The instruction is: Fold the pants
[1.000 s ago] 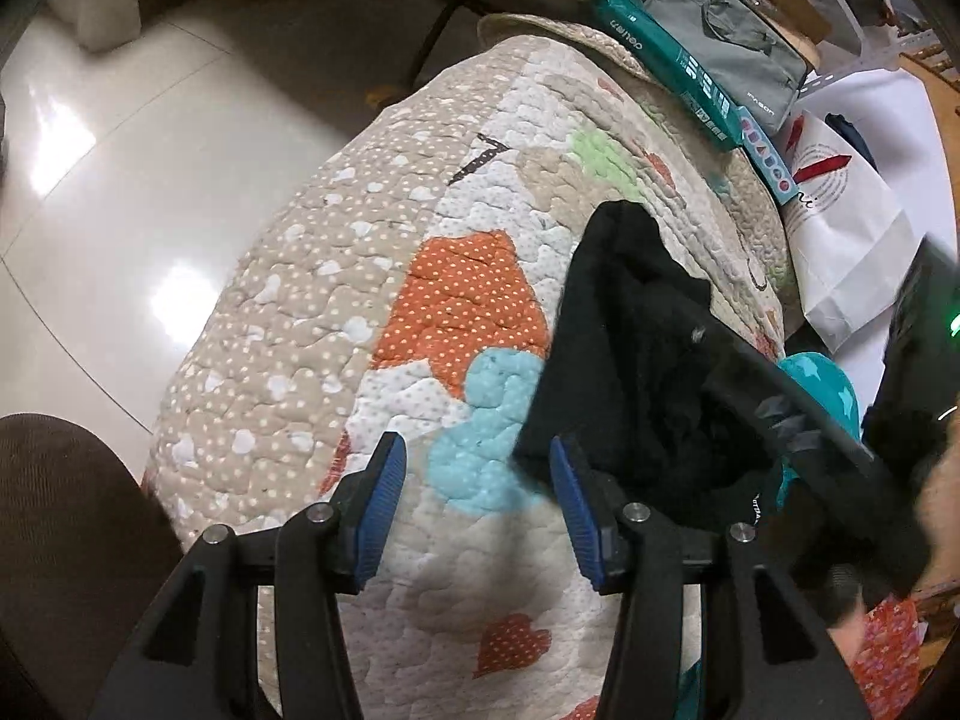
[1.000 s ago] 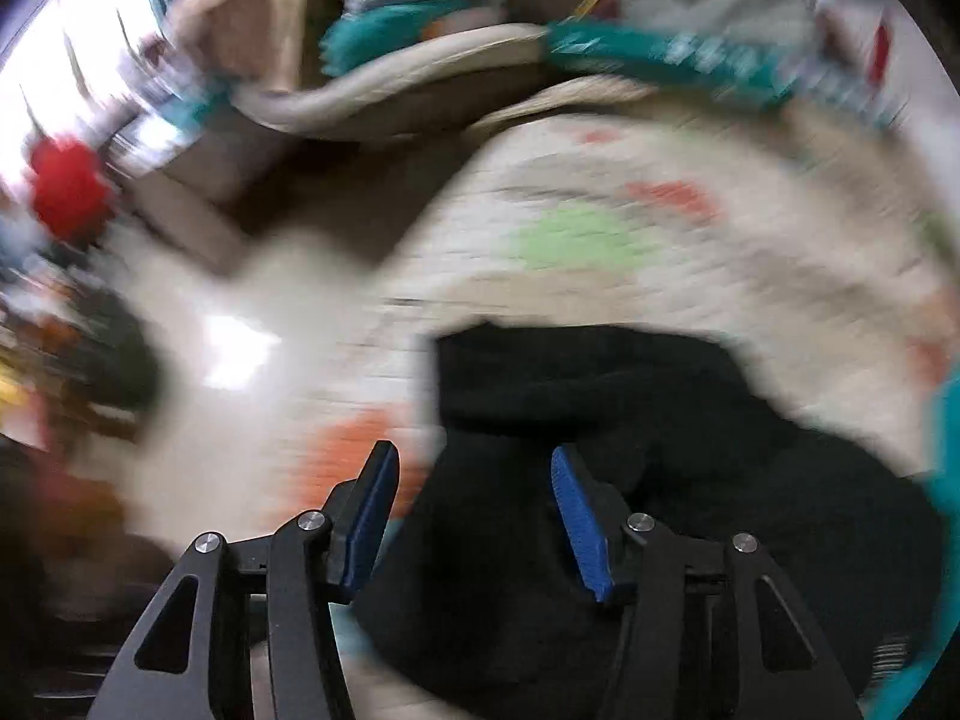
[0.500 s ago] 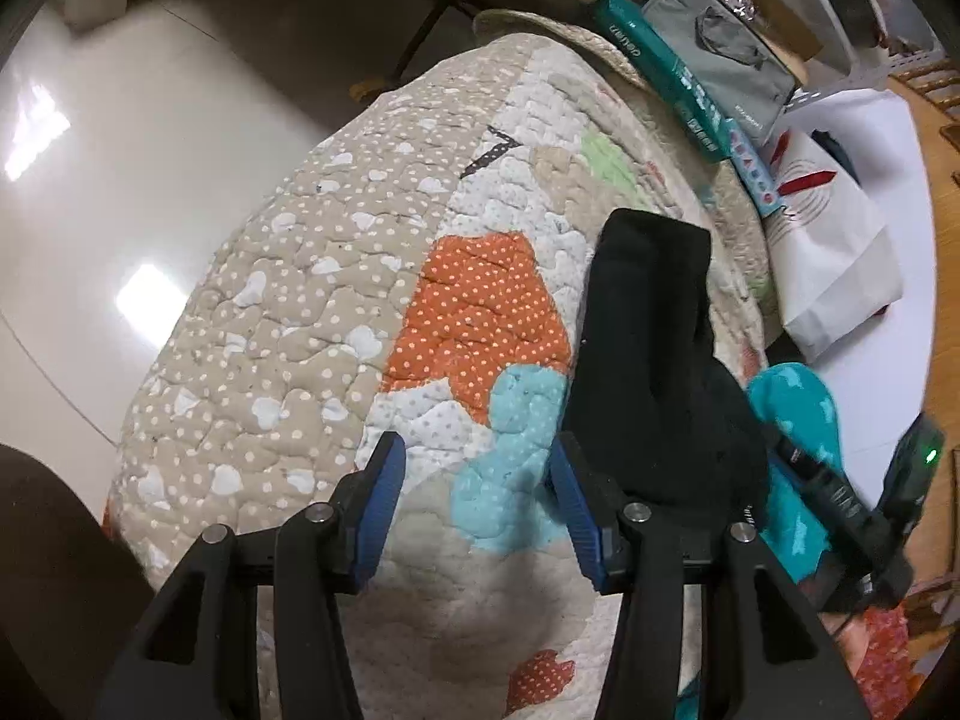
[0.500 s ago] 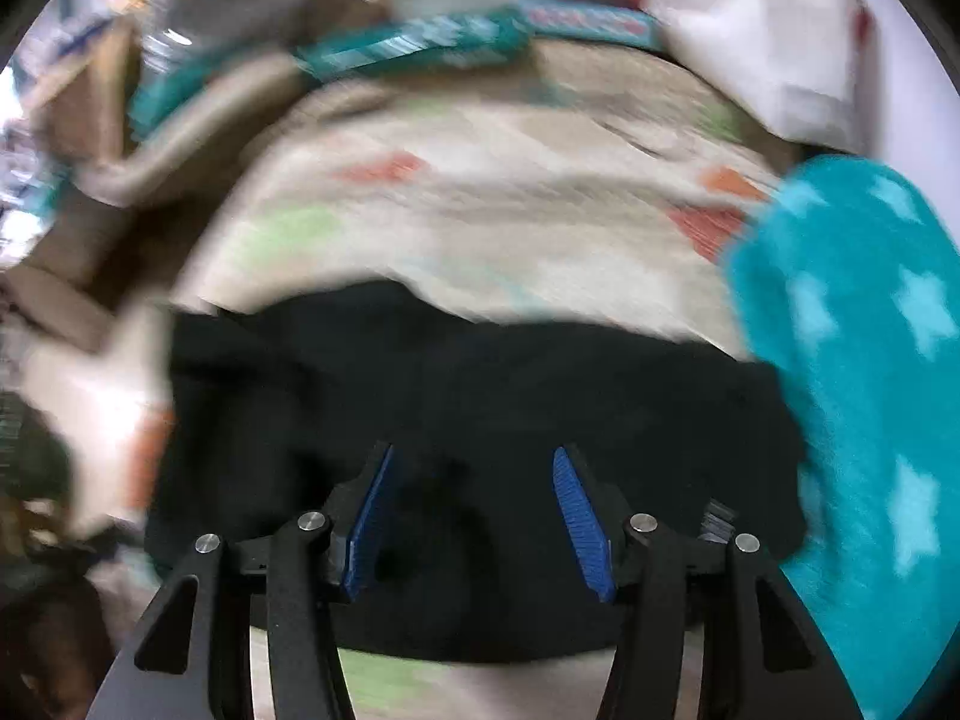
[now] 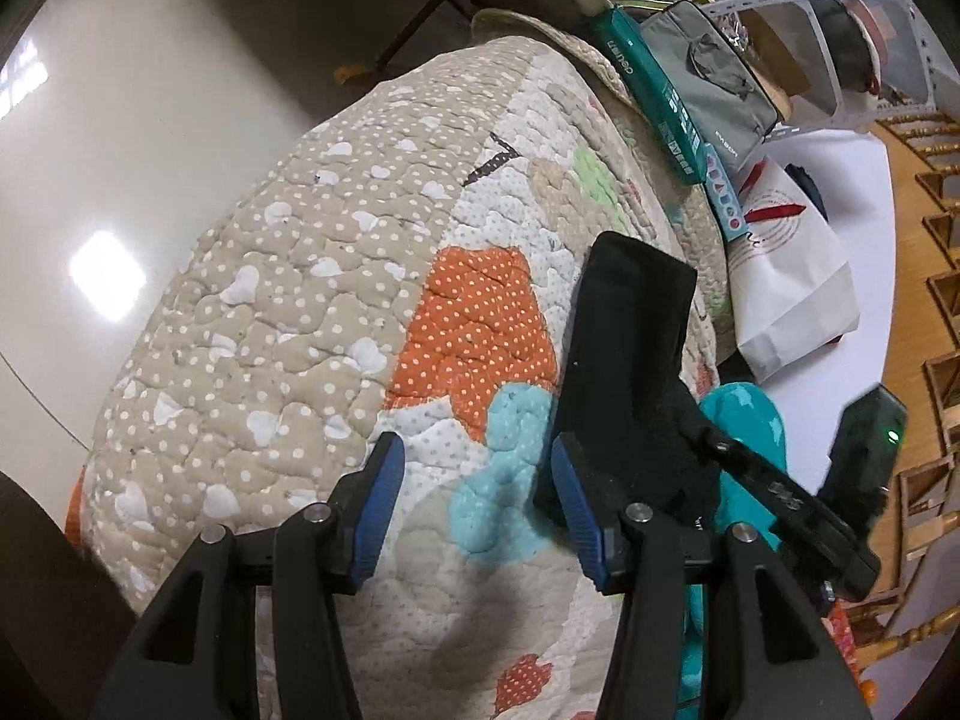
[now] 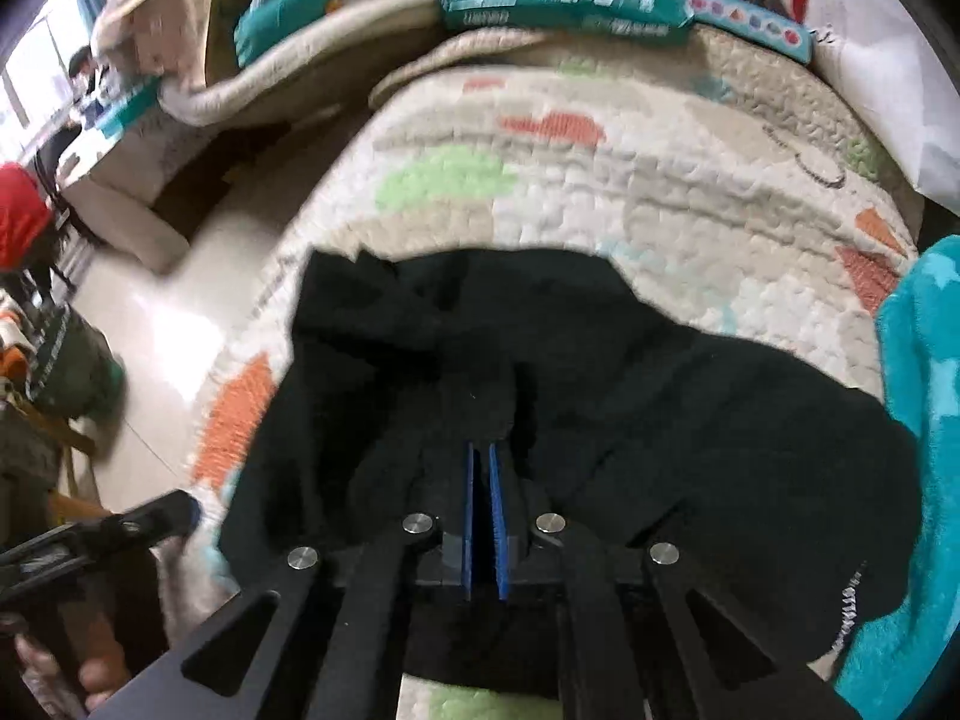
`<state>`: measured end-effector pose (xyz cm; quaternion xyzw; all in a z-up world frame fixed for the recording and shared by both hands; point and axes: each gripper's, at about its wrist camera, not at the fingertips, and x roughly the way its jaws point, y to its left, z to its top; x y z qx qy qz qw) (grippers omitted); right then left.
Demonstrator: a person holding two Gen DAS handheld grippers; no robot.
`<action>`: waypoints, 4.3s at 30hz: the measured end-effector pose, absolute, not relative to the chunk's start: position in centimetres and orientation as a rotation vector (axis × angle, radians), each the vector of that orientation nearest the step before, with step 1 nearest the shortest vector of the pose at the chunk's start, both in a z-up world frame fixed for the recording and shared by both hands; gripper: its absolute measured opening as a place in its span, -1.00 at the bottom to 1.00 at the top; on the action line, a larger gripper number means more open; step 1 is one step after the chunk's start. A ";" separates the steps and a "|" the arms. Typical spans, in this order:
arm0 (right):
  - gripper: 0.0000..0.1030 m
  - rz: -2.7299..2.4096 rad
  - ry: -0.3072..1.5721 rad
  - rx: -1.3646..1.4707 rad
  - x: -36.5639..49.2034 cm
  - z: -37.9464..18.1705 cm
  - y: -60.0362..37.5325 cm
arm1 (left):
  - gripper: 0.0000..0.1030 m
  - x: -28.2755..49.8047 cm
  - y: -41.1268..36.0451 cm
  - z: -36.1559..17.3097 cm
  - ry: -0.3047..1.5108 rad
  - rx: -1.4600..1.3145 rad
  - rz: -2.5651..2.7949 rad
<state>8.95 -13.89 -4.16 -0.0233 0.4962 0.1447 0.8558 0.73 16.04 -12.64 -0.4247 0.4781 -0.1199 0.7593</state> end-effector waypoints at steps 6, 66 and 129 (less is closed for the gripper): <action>-0.91 0.224 1.059 -0.004 8.2 -3.8 -16.9 | -0.02 0.7 16.2 -12.8 1.040 -0.950 -0.270; 0.36 -0.138 0.903 0.829 0.9 -10.1 -36.0 | 0.11 15.3 -23.6 -2.9 1.196 0.169 -0.639; 0.51 0.407 0.896 -0.088 2.2 -2.1 -16.1 | 0.00 9.7 14.2 -7.0 1.164 -0.687 -0.393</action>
